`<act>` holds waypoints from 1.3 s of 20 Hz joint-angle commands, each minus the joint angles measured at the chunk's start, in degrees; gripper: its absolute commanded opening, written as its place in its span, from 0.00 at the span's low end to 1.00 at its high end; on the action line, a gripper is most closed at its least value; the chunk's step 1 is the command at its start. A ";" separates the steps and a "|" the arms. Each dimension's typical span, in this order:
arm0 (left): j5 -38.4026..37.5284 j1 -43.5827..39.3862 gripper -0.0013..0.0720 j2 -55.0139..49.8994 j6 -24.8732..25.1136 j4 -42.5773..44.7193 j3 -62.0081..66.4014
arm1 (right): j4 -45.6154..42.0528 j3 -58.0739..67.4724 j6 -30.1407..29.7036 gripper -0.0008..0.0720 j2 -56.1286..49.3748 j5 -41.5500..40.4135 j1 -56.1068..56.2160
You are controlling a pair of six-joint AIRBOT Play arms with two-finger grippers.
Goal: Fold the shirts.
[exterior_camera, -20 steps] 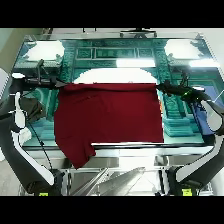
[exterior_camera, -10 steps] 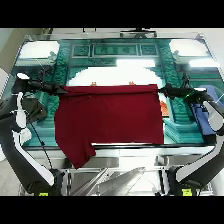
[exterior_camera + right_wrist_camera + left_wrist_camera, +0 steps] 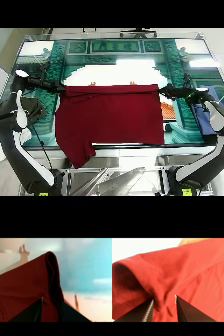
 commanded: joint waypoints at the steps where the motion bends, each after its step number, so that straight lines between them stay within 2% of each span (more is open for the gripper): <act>1: -6.45 1.92 0.41 1.01 -6.78 0.07 5.73 | -6.23 0.07 3.32 0.33 3.54 6.14 -3.04; 5: -8.09 4.24 0.41 10.64 -9.38 0.11 -8.20 | -13.16 0.00 5.66 0.33 10.80 13.38 -6.56; 8: -7.52 5.11 0.42 23.06 -9.31 0.92 -28.61 | -19.39 -2.40 7.89 0.33 16.44 17.07 -6.73; 11: -2.10 5.35 0.42 39.39 -12.02 11.72 -50.56 | -19.58 -11.67 7.34 0.33 23.26 16.11 -6.69; 13: -1.22 5.35 0.42 50.60 -18.84 19.93 -63.49 | -19.58 -18.16 6.75 0.33 27.06 13.55 -6.80; 15: -0.87 5.35 0.42 59.14 -21.97 22.34 -73.22 | -19.56 -22.43 6.78 0.33 29.53 9.88 -6.82; 17: -0.59 5.35 0.42 64.59 -22.62 22.45 -79.80 | -19.63 -23.41 7.65 0.34 29.97 9.22 -6.75; 18: 0.44 5.35 0.42 66.27 -22.64 22.47 -81.92 | -20.26 -23.41 8.66 0.37 29.92 9.33 -6.88; 20: 3.34 5.35 0.42 68.96 -22.64 22.45 -85.15 | -24.00 -23.41 13.09 0.78 29.92 9.38 -7.48; 22: 4.44 5.35 0.42 69.55 -22.69 22.51 -86.84 | -26.88 -23.41 15.32 0.79 29.92 10.21 -8.85; 26: 6.86 5.35 0.42 67.60 -22.69 22.53 -87.95 | -28.81 -23.50 14.21 0.79 29.55 13.90 -11.80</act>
